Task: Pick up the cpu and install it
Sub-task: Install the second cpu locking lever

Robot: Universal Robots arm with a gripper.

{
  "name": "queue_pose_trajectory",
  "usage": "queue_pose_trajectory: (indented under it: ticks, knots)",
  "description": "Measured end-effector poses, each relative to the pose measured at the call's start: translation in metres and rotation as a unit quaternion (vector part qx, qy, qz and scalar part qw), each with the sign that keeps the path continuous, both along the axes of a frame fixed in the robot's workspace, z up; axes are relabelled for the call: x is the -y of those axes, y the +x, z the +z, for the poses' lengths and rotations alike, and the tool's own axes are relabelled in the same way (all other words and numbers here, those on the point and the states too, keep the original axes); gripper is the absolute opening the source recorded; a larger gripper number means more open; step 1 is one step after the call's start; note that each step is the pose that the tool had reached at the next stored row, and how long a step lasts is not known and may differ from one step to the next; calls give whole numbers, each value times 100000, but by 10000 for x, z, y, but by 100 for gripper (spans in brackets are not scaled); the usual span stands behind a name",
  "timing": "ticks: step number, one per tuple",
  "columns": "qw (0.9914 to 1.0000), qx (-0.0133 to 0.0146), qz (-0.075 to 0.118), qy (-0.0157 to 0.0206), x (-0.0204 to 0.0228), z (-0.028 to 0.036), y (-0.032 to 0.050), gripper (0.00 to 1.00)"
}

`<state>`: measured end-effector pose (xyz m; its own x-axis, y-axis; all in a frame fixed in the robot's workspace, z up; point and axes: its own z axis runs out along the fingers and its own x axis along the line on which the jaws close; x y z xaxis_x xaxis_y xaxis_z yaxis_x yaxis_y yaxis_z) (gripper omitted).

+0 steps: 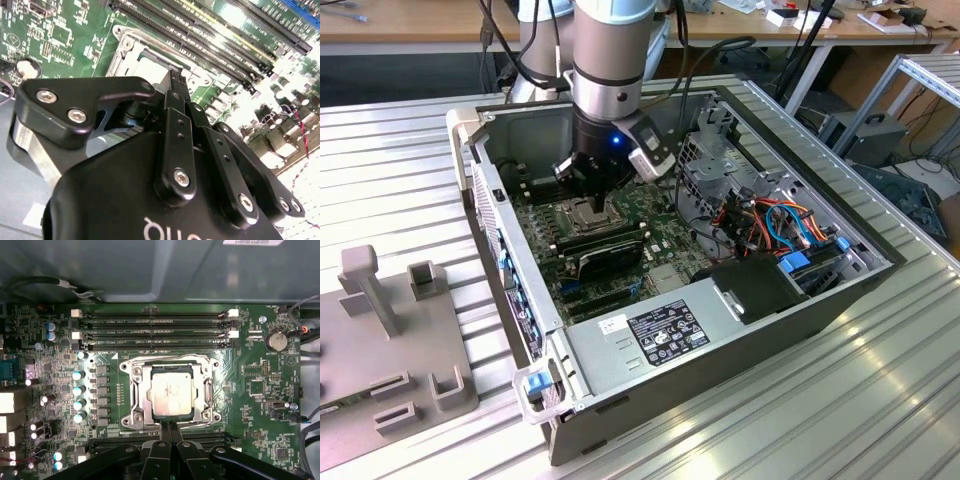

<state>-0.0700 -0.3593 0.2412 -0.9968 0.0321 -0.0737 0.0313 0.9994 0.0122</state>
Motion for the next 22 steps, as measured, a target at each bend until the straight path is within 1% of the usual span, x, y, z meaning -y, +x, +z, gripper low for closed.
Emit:
queue_pose_trajectory:
  ticks: [5, 7, 11, 15, 18, 20, 22]
  knots:
    - [100000, 1, -1, 1, -117, -2, 3, 11]
    - [100000, -3, 0, -5, -142, -3, 8, 11]
    - [100000, -2, -3, -5, -155, -10, 46, 11]
    - [100000, 2, -7, -10, -156, -10, 51, 11]
    - [99999, -81, 5, -312, -166, -10, 55, 11]
    - [99999, -78, 8, -332, -174, -10, 60, 11]
    - [99999, -75, 1, -324, -176, -11, 88, 11]
